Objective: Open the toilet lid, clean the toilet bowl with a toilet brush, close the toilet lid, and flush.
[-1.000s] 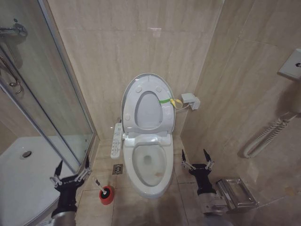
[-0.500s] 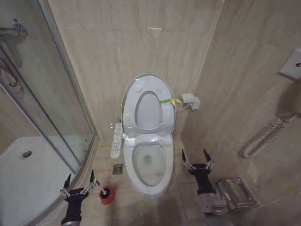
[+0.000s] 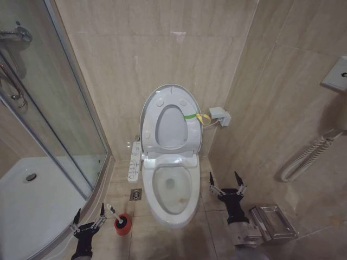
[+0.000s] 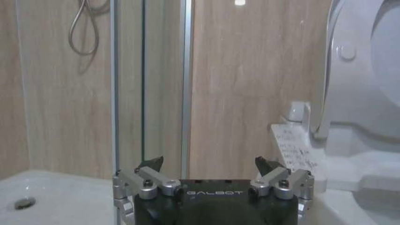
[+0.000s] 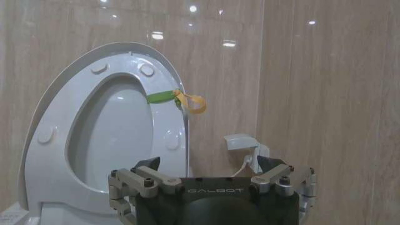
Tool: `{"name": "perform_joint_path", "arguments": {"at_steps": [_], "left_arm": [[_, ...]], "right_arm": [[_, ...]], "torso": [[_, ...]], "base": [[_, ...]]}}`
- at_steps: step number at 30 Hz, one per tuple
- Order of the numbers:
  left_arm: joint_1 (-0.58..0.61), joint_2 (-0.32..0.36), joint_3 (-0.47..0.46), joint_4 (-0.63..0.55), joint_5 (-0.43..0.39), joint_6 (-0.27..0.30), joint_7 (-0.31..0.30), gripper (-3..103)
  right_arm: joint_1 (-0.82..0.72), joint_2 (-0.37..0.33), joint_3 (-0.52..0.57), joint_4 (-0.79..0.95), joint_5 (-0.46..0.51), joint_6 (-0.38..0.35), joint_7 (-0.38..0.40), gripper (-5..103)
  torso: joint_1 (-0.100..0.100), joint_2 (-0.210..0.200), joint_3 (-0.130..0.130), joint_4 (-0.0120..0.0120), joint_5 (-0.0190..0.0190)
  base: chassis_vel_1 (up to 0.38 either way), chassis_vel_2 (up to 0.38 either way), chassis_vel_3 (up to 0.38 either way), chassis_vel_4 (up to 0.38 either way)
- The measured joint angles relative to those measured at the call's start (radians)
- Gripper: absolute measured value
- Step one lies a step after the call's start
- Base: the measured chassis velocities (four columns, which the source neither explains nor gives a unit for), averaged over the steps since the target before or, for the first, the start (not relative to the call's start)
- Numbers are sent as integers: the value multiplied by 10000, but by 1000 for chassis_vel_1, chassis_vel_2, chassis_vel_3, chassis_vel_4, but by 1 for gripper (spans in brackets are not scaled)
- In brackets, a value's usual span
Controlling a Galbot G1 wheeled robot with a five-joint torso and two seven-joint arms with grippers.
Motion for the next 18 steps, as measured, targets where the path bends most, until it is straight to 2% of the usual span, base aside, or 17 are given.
{"name": "perform_joint_path", "arguments": {"at_steps": [6,18], "left_arm": [[-657,63,112,947,-172,-33,156,99],[-897,90,234,1131,-112,-75,302,99]], "right_arm": [[0,0,0,0,0,0,1,100],[0,0,0,0,0,0,0,100]], "torso": [[0,0,0,-2,0],[0,0,0,-1,1]], "base": [[0,0,0,0],[0,0,0,0]]}}
